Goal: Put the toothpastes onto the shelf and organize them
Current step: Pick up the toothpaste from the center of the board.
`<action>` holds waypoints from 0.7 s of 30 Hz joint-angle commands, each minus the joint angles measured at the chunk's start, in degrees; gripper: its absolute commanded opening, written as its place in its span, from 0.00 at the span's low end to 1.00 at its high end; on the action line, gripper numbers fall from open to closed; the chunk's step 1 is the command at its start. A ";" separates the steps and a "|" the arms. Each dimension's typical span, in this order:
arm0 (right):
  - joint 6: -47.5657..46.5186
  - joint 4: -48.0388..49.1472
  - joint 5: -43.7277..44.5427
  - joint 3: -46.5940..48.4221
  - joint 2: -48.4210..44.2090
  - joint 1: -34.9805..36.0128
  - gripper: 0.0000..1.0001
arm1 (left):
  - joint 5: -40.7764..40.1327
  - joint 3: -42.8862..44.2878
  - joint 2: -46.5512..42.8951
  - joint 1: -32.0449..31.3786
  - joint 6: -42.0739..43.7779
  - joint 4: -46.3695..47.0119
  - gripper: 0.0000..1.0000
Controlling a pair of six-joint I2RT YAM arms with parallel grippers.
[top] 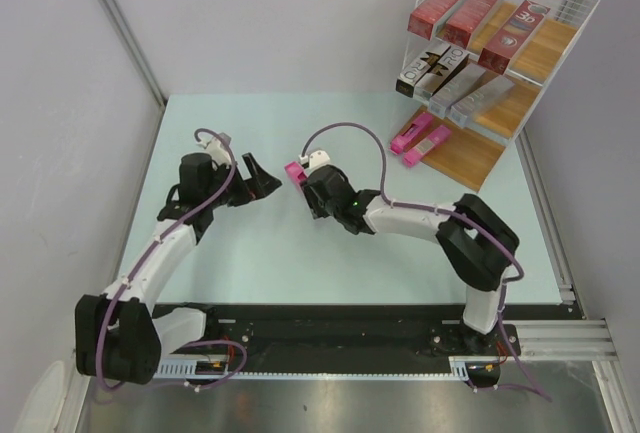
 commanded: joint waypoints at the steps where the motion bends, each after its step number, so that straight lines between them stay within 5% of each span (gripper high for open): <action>1: -4.34 -6.45 1.84 1.30 -8.90 0.18 0.35 | 9.78 3.02 4.16 0.61 -4.29 7.14 1.00; 7: -5.13 -10.51 -1.59 -2.56 -17.41 0.62 0.33 | 20.77 3.63 12.59 0.43 -12.90 21.20 1.00; 21: -5.84 -11.83 -9.77 -9.60 -33.16 0.71 0.33 | 29.04 6.80 23.41 -2.90 -23.80 37.38 0.93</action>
